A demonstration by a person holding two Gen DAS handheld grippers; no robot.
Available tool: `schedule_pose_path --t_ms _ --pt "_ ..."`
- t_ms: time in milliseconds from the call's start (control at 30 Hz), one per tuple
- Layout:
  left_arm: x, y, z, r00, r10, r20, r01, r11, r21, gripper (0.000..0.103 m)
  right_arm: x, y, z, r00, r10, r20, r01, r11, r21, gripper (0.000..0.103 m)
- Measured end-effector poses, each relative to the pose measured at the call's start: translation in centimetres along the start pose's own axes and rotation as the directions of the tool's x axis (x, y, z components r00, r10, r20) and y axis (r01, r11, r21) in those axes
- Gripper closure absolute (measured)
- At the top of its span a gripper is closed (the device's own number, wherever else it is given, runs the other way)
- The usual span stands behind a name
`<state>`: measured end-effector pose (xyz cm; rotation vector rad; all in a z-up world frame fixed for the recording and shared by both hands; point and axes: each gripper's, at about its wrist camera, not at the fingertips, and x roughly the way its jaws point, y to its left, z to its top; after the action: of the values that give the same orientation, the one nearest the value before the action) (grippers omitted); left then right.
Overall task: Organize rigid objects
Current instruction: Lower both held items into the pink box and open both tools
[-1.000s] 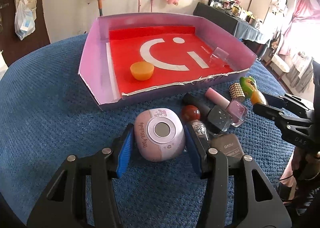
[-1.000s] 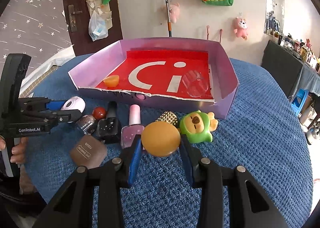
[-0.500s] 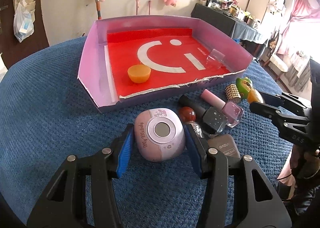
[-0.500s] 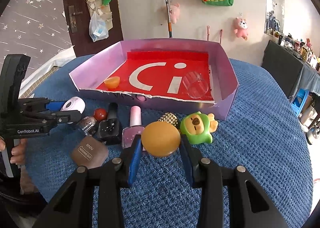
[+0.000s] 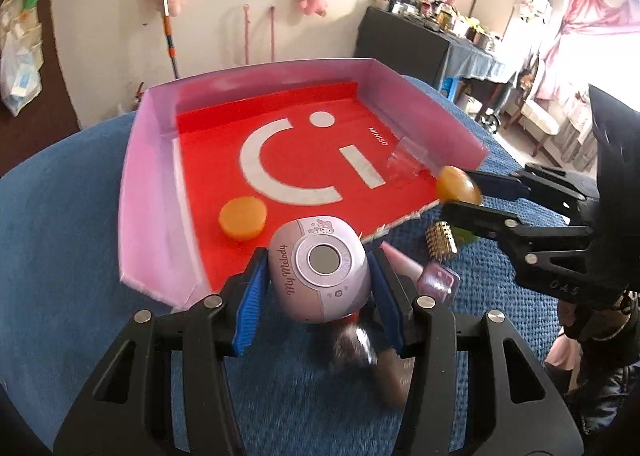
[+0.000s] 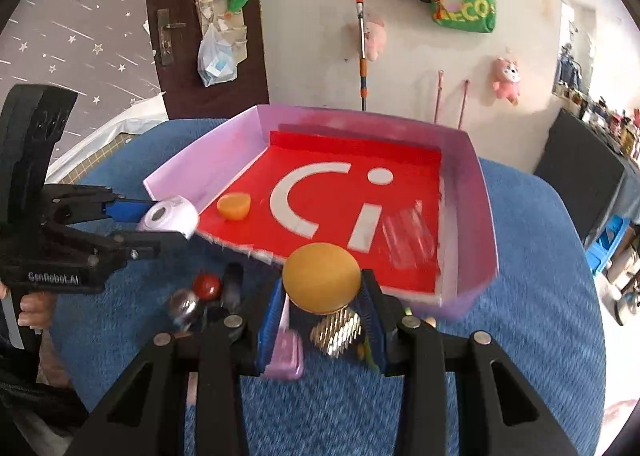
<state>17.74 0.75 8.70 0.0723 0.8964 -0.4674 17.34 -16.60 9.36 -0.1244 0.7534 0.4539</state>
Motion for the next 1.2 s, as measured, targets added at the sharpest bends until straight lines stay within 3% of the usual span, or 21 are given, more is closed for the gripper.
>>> schedule_pose_path --t_ms 267,667,1200 --pt "3.2 -0.3 2.3 0.998 -0.017 -0.068 0.020 0.999 0.048 0.055 3.6 -0.4 2.5 0.997 0.026 -0.070 -0.031 0.997 -0.070 0.063" --pt "7.3 0.4 3.6 0.984 -0.039 -0.175 0.052 0.996 0.068 0.055 7.9 -1.4 2.9 0.983 0.047 -0.180 -0.065 0.994 -0.093 0.063" --pt "9.2 0.7 4.3 0.980 -0.073 -0.185 0.087 0.994 0.071 0.055 9.6 -2.1 3.5 0.972 0.089 -0.220 -0.109 0.991 -0.080 0.063"
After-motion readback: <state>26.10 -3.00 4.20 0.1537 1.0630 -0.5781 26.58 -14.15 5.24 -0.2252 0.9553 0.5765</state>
